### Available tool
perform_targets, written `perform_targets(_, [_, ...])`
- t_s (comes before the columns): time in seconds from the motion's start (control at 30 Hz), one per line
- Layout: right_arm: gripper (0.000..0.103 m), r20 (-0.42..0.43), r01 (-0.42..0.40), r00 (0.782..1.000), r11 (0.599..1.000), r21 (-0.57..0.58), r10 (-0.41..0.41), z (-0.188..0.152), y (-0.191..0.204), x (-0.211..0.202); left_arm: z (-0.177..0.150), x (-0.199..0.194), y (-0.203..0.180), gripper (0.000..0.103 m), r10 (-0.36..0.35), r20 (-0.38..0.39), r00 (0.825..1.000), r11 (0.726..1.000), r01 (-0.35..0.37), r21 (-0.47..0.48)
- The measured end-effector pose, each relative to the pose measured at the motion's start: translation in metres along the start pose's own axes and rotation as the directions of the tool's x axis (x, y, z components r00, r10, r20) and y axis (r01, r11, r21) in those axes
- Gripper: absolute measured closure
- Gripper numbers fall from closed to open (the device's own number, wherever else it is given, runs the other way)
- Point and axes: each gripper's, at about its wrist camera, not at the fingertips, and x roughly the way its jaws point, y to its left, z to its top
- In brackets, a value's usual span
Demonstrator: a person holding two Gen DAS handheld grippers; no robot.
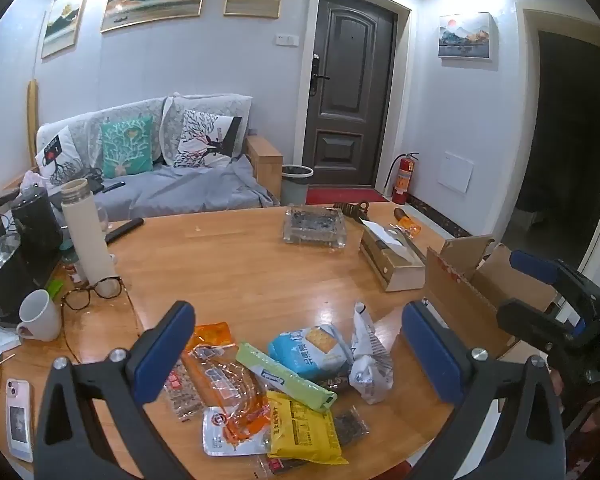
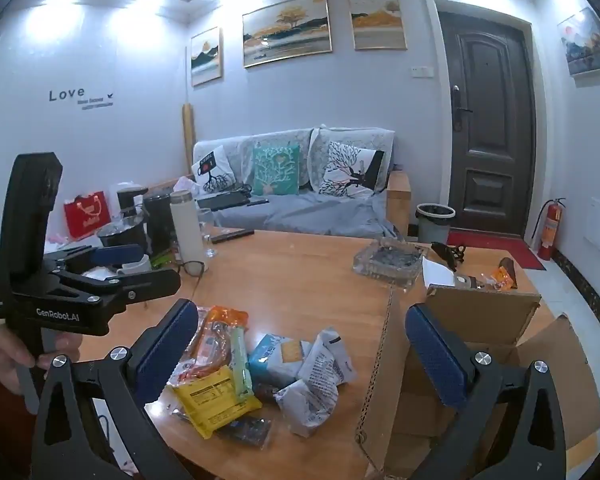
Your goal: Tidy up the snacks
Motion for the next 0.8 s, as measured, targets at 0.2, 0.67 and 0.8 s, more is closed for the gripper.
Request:
perform_targets(0.2, [0.000,-0.049,-0.010,0.999,0.999,0.042,0.012,0.003,-0.003,0.004,0.002,-0.004,0.003,0.001,0.007,0.001,1.000,1.000,-0.007,-0.004])
perform_targets(0.67, [0.000,-0.029,0.038,0.999,0.998,0.041,-0.037,0.000,0.007,-0.007,0.001,-0.005,0.004,0.001,0.009,-0.008,1.000,1.000,-0.009,-0.004])
perform_targets(0.8, [0.000,-0.030,0.040,0.999,0.998,0.038,-0.039,0.000,0.009,-0.008,0.001,-0.005,0.005,0.001,0.010,-0.008,1.000,1.000,-0.010,-0.004])
